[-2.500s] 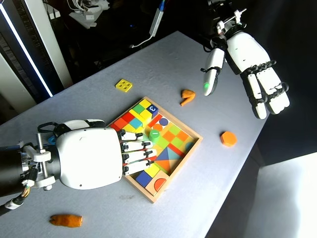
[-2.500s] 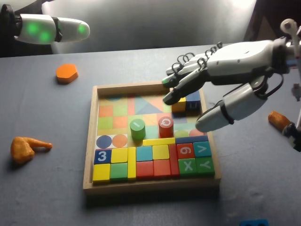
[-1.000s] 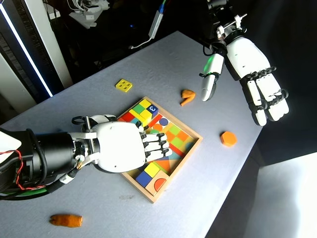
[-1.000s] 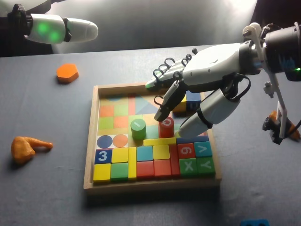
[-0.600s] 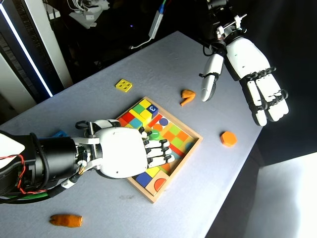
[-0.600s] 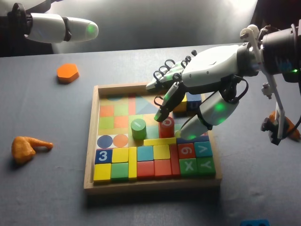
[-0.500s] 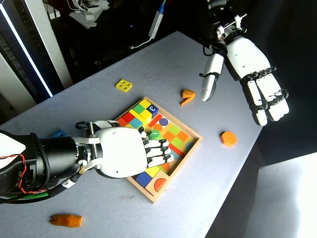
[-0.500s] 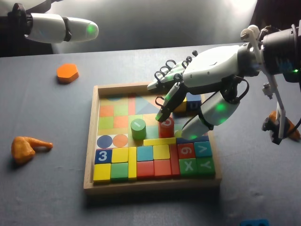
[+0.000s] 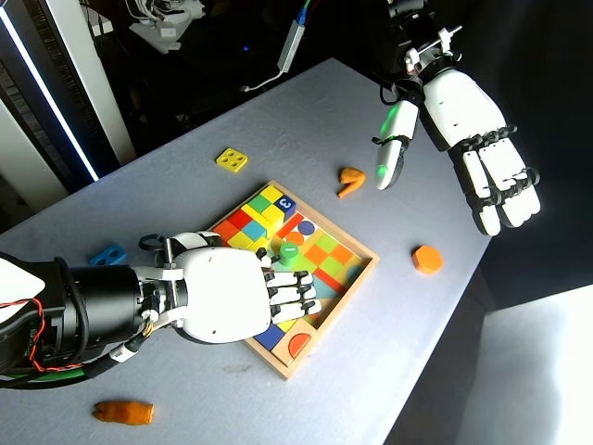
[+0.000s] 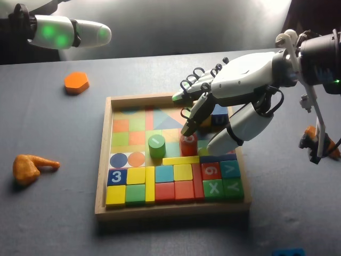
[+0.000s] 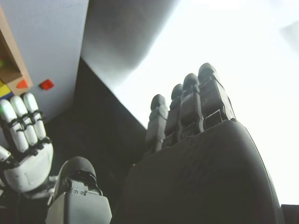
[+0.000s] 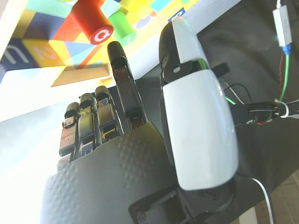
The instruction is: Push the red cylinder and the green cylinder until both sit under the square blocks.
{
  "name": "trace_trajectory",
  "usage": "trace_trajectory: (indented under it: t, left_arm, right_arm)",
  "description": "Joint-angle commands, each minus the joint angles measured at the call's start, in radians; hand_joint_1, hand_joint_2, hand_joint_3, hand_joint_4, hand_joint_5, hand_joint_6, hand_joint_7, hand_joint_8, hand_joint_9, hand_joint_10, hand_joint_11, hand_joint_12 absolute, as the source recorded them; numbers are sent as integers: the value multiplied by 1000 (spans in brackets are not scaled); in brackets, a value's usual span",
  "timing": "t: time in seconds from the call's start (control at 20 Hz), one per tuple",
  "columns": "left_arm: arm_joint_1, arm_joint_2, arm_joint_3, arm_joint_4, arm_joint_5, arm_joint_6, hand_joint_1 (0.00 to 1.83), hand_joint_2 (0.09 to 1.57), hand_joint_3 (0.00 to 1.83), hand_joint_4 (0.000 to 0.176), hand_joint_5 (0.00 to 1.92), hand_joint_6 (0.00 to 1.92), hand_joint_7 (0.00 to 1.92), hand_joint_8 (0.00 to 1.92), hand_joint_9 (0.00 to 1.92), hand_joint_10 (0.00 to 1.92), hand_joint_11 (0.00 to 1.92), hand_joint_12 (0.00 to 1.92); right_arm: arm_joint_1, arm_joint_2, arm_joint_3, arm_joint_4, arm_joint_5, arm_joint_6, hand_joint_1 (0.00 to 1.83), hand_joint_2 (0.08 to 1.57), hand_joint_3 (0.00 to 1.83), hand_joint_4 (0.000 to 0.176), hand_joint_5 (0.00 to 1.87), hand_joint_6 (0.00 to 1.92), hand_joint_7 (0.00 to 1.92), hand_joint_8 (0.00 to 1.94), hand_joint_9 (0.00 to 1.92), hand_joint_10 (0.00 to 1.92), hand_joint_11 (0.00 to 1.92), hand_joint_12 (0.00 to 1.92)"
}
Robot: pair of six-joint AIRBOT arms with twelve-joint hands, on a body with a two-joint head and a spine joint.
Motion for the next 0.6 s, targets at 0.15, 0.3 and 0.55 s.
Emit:
trace_trajectory:
  t: [0.15,0.3,0.55]
  left_arm:
    - [-18,-1,1,-11,-103,-3,0,1016,0,67,66,0,0,0,0,0,0,0]
    - [-18,-1,2,-11,-102,-3,0,1016,0,63,64,0,0,0,0,0,0,0]
    - [-18,-1,2,-10,-100,-3,0,1008,0,72,73,4,0,0,0,0,0,0]
  right_arm:
    - [-2,5,4,48,-5,8,349,1121,3,167,580,3,0,0,0,0,0,0]
    - [-9,5,8,48,-8,14,365,1118,1,158,589,4,0,0,0,0,0,0]
    - [-13,5,12,47,-11,18,353,1121,1,168,572,1,0,0,0,0,7,3]
